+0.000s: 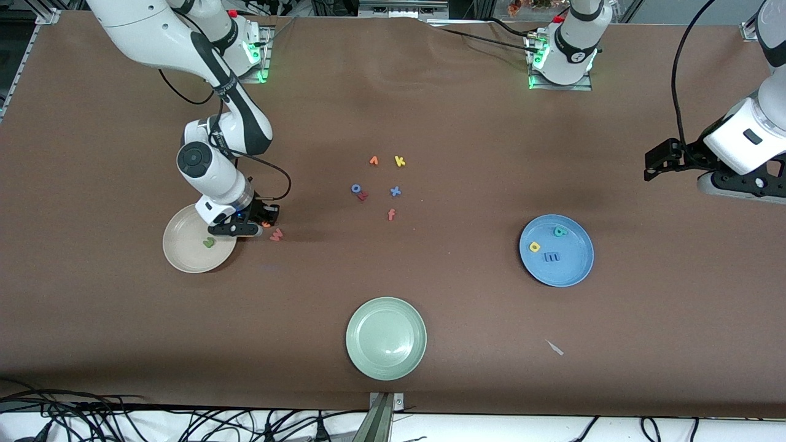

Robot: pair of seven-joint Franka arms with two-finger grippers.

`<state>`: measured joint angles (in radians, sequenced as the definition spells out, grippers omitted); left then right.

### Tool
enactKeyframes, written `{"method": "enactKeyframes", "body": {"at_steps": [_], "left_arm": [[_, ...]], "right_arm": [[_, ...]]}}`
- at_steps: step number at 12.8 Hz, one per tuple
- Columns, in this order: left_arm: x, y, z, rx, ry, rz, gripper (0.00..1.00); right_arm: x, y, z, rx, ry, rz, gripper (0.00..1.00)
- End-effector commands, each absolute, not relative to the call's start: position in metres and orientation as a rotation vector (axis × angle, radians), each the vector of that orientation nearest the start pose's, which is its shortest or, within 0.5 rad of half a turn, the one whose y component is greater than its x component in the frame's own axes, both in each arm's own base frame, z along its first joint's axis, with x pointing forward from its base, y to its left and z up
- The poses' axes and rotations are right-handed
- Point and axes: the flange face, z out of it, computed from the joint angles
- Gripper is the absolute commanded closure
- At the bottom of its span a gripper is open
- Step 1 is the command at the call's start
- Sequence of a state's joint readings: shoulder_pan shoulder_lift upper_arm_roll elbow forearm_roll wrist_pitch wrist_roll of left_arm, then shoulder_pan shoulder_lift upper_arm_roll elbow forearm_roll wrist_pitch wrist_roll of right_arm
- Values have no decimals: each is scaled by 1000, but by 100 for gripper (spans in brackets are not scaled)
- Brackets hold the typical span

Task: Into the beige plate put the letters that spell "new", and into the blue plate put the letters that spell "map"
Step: 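Carry the orange e onto the beige plate and open the right gripper, then move the right gripper to the pink letter m and grasp it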

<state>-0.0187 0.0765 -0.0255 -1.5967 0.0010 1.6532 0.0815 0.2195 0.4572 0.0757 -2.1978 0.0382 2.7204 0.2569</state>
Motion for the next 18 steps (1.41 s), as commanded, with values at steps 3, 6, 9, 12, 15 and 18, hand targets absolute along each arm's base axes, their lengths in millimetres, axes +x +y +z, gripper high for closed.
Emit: {"method": "enactKeyframes", "body": {"at_steps": [3,6,9,12,15,18], "left_arm": [[587,-26,576,-3152,189,43,0],[587,-26,576,-3152,189,43,0],[587,-26,576,-3154,189,43,0],[587,-26,577,-3154,189,41,0],[589,-27,572,-3155,191,53,0],[590,-26,572,-3151,189,46,0]], "right_arm": [[547,151,224,-3093,-77,-42,87],[566,96,246,-3117,-244,-37,86],[559,52,235,-3129,-253,29,78],[559,54,235,-3128,-172,27,29],[573,99,249,-3105,-77,-22,25],[582,146,236,-3094,37,-24,25]]}}
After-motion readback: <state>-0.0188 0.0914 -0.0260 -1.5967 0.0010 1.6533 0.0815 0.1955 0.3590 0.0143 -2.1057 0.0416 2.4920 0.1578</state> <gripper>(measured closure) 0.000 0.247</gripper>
